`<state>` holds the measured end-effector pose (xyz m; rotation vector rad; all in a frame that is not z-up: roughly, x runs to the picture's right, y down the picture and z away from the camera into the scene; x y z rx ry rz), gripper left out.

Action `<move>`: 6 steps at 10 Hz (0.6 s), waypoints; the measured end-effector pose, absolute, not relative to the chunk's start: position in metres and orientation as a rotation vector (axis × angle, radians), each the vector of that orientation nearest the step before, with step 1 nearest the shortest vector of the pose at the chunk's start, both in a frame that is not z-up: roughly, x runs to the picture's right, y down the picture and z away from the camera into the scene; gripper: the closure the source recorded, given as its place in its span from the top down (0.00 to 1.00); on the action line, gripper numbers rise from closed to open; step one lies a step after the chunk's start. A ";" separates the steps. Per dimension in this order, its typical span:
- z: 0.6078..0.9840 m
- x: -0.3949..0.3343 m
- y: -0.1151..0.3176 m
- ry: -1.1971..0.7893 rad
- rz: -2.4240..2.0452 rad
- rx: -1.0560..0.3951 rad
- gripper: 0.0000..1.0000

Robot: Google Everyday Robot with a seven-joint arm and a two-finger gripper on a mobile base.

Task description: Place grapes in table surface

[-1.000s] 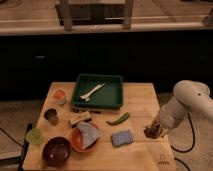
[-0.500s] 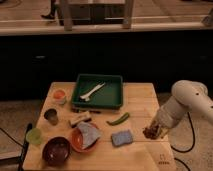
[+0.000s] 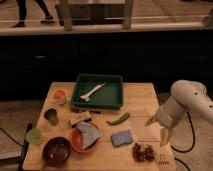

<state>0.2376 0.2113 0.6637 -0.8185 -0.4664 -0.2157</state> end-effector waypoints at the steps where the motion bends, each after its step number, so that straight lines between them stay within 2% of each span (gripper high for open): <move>1: 0.664 0.237 0.211 -0.468 -0.217 -0.818 0.80; 6: 0.663 0.239 0.210 -0.490 -0.229 -0.795 0.80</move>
